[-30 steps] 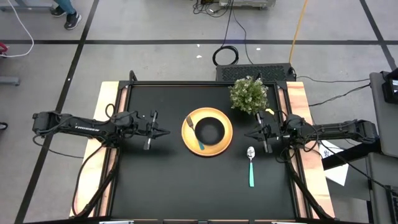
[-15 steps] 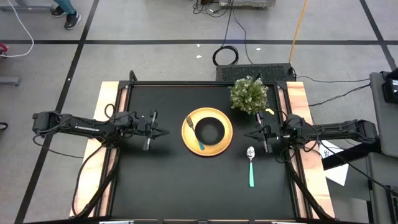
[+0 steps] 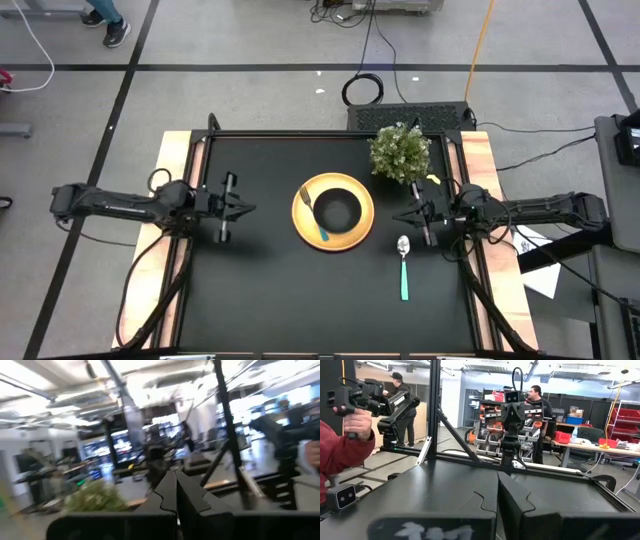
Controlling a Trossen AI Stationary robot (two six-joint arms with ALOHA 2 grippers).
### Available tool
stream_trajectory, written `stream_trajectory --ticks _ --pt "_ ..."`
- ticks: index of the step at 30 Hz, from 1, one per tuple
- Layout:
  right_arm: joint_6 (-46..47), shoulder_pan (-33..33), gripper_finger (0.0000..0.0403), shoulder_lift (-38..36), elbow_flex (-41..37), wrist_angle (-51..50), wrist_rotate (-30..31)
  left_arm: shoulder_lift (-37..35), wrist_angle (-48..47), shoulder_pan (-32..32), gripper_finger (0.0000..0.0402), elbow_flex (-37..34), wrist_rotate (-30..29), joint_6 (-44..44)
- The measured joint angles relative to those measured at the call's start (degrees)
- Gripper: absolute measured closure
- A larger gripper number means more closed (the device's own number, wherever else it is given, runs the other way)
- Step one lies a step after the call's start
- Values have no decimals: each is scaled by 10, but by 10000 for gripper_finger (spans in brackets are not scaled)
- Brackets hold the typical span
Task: Set table place
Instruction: Put the blue spoon into the black bowl
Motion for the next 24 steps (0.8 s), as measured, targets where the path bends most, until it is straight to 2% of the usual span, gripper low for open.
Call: stream_trajectory --ticks 3,7,16,21,24 --pt "0 0 403 0 0 0 0 -65 -92 -14 401 0 -57 9" --pt "0 0 403 0 0 0 0 -109 -190 -23 401 0 -88 -4" --pt "7 0 403 0 0 0 0 -114 -317 -23 401 10 -72 -36" --pt "15 0 403 0 0 0 0 -114 -349 -23 401 10 -70 -14" --pt "15 0 403 0 0 -3 0 -115 -345 -23 401 5 -45 4"
